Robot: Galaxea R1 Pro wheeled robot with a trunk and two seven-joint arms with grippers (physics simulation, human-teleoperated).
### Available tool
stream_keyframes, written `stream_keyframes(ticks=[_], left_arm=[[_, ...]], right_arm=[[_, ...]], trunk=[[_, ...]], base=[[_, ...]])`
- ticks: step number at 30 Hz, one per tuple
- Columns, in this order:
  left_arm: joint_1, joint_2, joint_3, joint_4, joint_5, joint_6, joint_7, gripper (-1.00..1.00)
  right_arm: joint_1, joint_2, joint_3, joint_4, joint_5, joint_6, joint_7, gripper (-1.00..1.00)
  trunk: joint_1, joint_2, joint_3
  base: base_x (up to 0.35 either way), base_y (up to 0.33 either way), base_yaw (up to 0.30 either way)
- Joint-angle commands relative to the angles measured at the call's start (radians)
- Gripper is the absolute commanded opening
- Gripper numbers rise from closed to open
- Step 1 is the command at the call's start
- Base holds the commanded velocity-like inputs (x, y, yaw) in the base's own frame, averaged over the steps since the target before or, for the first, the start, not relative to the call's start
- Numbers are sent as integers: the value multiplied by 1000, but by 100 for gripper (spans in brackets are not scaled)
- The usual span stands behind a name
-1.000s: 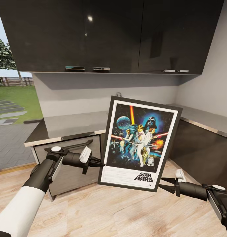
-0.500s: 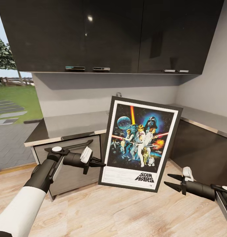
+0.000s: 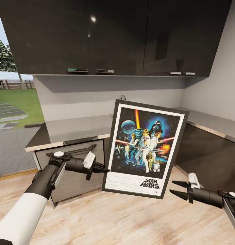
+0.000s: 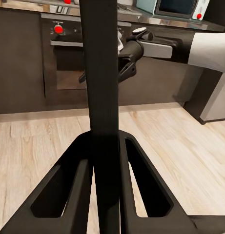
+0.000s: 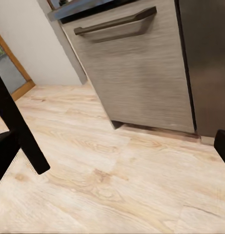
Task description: Pick up the poster from the kitchen countertop and hang it on one of the wall nails in the kitchen.
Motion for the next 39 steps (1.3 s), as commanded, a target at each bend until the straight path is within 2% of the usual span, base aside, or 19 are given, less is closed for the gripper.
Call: stream_keyframes(ticks=[1, 5, 7, 9, 26, 27, 30, 32, 39], left_arm=[[-1, 1, -2, -1, -1, 9, -3, -100], [-1, 1, -3, -1, -1, 9, -3, -100], [-1, 1, -3, -1, -1, 9, -3, -100], [-1, 1, -3, -1, -1, 9, -3, -100], [0, -1, -4, -1, 0, 9, -3, -100], [-1, -1, -4, -1, 0, 9, -3, -100], [-1, -1, -4, -2, 0, 10, -3, -100], [-1, -2, -4, -2, 0, 12, -3, -100], [-1, -2, -5, -11, 0, 15, -3, -100]], right_arm=[[-1, 0, 2, 0, -1, 10, 12, 100], [-1, 1, 18, -2, 2, 10, 29, 100], [-1, 1, 62, -2, 2, 10, 44, 100], [-1, 2, 86, -2, 2, 11, 50, 100], [-1, 14, 111, -4, 2, 10, 59, 100], [-1, 15, 117, -5, 2, 9, 60, 100], [-3, 22, 180, -7, 1, 7, 60, 100], [-11, 24, 204, -8, -1, 7, 59, 100], [-30, 26, 226, -14, -5, 9, 60, 100]], trunk=[[0, -1, -1], [0, -1, -1], [0, -1, -1], [0, -1, -1], [0, -1, -1], [0, -1, -1], [0, -1, -1], [0, -1, -1], [0, -1, -1]], base=[[0, 0, 0], [0, 0, 0], [0, 0, 0], [0, 0, 0], [0, 0, 0], [0, 0, 0], [0, 0, 0], [0, 0, 0], [0, 0, 0]])
